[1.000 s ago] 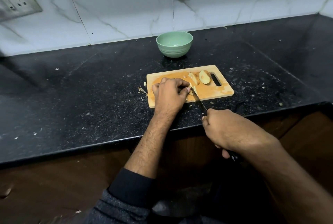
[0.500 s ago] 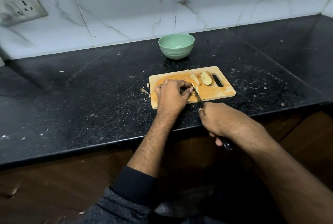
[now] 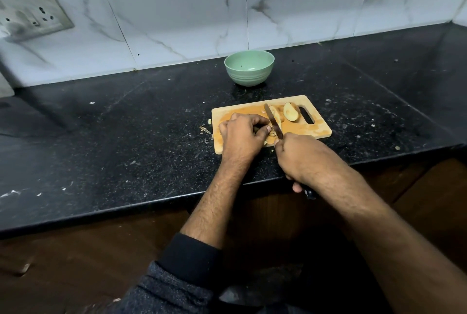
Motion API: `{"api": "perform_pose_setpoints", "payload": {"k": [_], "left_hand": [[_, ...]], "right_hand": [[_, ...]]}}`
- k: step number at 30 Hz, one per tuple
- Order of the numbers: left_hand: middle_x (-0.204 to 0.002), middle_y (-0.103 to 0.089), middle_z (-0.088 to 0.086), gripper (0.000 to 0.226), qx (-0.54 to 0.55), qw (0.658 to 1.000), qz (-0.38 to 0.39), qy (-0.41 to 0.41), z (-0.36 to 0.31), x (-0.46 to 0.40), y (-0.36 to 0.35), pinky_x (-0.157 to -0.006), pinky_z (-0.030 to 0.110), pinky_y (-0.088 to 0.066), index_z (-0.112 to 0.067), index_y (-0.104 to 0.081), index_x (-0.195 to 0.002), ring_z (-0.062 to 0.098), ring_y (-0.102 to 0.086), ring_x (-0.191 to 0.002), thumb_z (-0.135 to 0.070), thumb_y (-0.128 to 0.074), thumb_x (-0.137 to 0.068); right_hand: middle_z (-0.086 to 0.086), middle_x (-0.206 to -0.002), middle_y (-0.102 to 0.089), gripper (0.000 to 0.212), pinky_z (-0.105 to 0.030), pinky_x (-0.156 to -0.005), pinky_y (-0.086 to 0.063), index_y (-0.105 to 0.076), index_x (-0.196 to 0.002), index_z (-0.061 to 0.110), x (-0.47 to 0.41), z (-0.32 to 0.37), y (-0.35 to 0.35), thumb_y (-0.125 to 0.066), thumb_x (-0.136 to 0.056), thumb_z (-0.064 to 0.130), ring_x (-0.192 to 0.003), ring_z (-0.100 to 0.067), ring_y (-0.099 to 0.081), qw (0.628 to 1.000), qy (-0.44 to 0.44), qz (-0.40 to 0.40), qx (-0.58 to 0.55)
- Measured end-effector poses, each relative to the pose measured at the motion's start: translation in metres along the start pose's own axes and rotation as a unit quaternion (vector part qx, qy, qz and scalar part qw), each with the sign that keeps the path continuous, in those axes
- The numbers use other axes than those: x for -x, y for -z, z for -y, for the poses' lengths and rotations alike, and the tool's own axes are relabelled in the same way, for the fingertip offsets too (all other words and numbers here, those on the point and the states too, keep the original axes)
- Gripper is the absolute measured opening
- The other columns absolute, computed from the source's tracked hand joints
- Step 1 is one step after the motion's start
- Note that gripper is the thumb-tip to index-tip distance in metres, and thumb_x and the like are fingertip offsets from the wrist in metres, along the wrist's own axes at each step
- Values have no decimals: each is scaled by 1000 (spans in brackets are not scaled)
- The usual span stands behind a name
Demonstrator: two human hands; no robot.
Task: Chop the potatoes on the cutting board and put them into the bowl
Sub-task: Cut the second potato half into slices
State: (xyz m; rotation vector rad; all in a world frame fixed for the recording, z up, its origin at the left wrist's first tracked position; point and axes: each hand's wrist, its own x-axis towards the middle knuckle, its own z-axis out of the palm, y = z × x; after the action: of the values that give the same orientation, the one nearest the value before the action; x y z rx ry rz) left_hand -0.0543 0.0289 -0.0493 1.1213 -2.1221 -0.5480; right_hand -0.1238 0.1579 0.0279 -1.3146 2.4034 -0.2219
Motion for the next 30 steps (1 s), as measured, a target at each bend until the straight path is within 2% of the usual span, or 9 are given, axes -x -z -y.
{"api": "perform_pose_setpoints", "payload": {"k": [3, 7, 10, 13, 16, 18, 20, 24, 30], "left_hand": [[-98, -73, -19, 16, 7, 1000, 0, 4, -2, 1, 1, -88, 31, -20, -33, -76, -103, 10, -57, -106, -37, -75, -87], [-108, -70, -18, 27, 4, 1000, 0, -3, -3, 3, 2, -90, 32, -19, -31, -73, -113, 8, -49, -113, -42, -72, -89], [-122, -65, -17, 50, -16, 999, 19, -28, -3, 4, 2, -92, 37, -23, -31, -64, -129, 10, -44, -118, -56, -67, -87], [-129, -62, -15, 67, -66, 995, 45, -51, -5, 6, 2, -92, 39, -24, -32, -56, -139, 13, -41, -122, -65, -68, -81], [-133, -60, -13, 72, -87, 993, 60, -57, -6, 6, 2, -98, 41, -23, -32, -55, -141, 14, -40, -126, -66, -70, -79], [-134, -61, -14, 72, -81, 993, 62, -52, -5, 5, 3, -100, 42, -23, -32, -56, -139, 13, -40, -126, -66, -71, -78], [-132, -62, -14, 70, -73, 994, 60, -48, -4, 5, 2, -99, 41, -23, -32, -58, -137, 12, -41, -124, -66, -71, -77], [-129, -64, -15, 63, -55, 997, 46, -40, -5, 5, 2, -96, 38, -21, -32, -61, -133, 11, -42, -122, -63, -72, -79], [-128, -65, -13, 57, -79, 995, 39, -46, -9, 5, 2, -92, 37, -20, -33, -64, -130, 13, -43, -122, -62, -70, -82]], "right_hand": [[-6, -87, -69, 34, -29, -52, -45, -56, -114, 14, 6, -9, 6, -33, -108, 39, -61, -18, -65, 998, 22, -22, -57], [-5, -74, -70, 35, -28, -47, -52, -54, -106, 17, 26, -32, 16, -30, -108, 42, -45, -17, -66, 997, 10, -11, -81], [-5, -71, -71, 36, -38, -60, -61, -54, -102, 18, 40, -41, 11, -30, -108, 44, -52, -20, -70, 997, 0, 30, -72], [-5, -71, -71, 36, -38, -60, -62, -53, -98, 19, 42, -45, 4, -30, -108, 44, -55, -23, -73, 996, -20, 51, -71], [-8, -86, -70, 37, -43, -73, -62, -55, -104, 18, 36, -48, -3, -30, -108, 45, -73, -28, -72, 998, -31, 38, -47], [-7, -88, -69, 37, -44, -78, -61, -55, -105, 18, 31, -49, -7, -30, -107, 45, -77, -25, -68, 998, -29, 34, -39], [-5, -82, -70, 36, -39, -72, -60, -55, -102, 18, 30, -47, -8, -31, -108, 44, -68, -20, -66, 997, -22, 42, -53], [-3, -67, -70, 37, -29, -47, -50, -52, -94, 19, 33, -44, -8, -31, -108, 46, -47, -15, -64, 994, -9, 56, -89], [-2, -65, -67, 36, -26, -40, -48, -50, -93, 18, 30, -47, -8, -34, -107, 48, -42, -16, -62, 987, -5, 61, -149]]}}
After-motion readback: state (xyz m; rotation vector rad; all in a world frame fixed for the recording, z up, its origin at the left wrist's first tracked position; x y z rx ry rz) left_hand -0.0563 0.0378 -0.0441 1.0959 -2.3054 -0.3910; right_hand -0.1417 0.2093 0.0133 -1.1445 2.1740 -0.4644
